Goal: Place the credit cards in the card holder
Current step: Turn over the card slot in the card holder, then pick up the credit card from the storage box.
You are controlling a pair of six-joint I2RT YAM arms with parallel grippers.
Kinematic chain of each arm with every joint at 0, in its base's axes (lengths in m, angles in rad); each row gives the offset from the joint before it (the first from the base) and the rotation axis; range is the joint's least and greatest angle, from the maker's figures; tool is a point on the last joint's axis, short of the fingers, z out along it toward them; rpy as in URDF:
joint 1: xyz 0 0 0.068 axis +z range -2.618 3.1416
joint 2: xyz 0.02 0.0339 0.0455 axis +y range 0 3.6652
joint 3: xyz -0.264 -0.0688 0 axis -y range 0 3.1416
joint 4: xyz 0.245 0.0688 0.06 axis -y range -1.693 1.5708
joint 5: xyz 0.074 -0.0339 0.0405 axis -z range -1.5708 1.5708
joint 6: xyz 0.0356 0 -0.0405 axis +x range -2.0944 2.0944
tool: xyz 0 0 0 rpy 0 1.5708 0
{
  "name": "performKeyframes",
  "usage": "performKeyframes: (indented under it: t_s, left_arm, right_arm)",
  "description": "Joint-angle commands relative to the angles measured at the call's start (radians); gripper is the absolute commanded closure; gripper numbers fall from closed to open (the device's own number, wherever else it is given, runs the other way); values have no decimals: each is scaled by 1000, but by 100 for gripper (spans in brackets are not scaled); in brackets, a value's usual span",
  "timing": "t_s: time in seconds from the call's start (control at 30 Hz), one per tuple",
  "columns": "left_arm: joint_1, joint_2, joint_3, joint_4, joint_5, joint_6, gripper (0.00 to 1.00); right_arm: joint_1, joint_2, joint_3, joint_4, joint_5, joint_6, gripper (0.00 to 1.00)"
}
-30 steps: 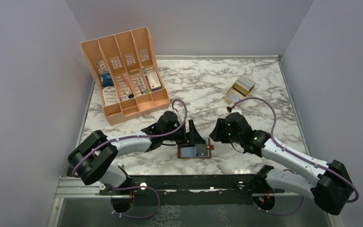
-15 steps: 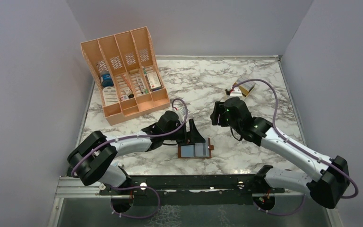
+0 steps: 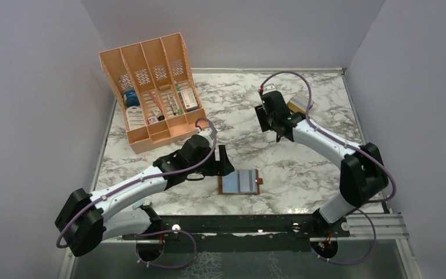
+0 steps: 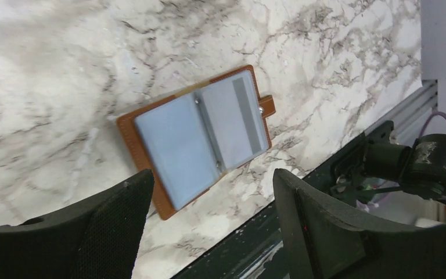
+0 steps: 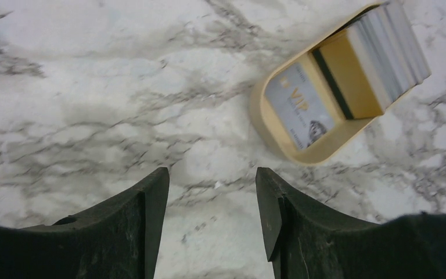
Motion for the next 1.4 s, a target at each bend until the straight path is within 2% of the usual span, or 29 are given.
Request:
performKeyframes:
  t_s: [0.0,0.13,0.23,0.37,0.63,0.87,1.0,1.37]
  left_arm:
    - [-1,-134,54,-206,-164,142,23]
    - [-2,-236,91,-273,-188,216,22]
    - [-2,-277,111,-282,-143,240,22]
    - [-2,-285,156,-357,-149,269,22]
    - [-2,-329,137,-383,-207,279,21]
    - [-2,-353,137,-386,-219,278,20]
    - [-2,-357,137,-385,-224,275,20]
    - [-2,-376,134,-388,-242,270,20]
  right_arm:
    - [-82,148,136,15,56,-195,43]
    - [-151,286,262,-17,122,-272,41]
    - [-204,349,326,-22,114,-308,40]
    - [-249,383,349,50,113,-403,40]
    - [-294,451,389,88,109,-520,40]
    - [-324,480,370,124,105,-543,41]
    - [-334,500,367,150,166,-561,42]
    - [-344,507,385,129,81,-547,45]
